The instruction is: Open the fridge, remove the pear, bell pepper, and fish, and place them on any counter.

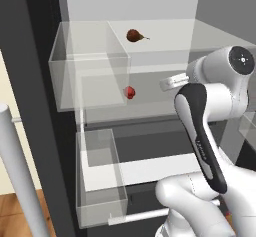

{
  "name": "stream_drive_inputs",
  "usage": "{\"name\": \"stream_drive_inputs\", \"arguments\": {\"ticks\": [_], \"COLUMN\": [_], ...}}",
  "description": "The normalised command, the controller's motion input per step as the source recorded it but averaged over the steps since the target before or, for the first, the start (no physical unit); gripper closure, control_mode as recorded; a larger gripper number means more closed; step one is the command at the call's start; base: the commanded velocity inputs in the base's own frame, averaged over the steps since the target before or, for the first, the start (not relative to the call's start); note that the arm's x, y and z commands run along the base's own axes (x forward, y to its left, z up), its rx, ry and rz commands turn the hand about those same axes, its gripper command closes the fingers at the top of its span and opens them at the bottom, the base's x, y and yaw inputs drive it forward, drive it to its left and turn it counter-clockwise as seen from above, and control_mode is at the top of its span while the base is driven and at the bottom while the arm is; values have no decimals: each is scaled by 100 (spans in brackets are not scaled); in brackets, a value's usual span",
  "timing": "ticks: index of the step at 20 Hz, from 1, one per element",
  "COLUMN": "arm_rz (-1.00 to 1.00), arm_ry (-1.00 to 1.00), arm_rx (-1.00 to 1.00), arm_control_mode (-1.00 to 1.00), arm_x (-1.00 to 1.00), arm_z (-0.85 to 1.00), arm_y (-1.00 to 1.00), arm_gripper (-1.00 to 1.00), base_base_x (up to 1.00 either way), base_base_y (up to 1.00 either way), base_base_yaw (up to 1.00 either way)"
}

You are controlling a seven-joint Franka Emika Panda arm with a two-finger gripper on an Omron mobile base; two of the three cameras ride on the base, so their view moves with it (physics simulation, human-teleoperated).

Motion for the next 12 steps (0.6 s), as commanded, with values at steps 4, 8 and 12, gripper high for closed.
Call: {"name": "stream_drive_inputs", "arguments": {"ticks": [4,8,12], "arm_rz": [0,0,10], "arm_ry": [-1,0,3], "arm_rx": [0,7,8], "arm_control_mode": [-100,-100,-100], "arm_x": [90,76,70], "arm_z": [10,42,46], "arm_y": [26,16,18], "arm_gripper": [-100,-100,-100], "base_base_x": [0,0,0], "base_base_y": [0,0,0], "base_base_yaw": [0,0,0]}}
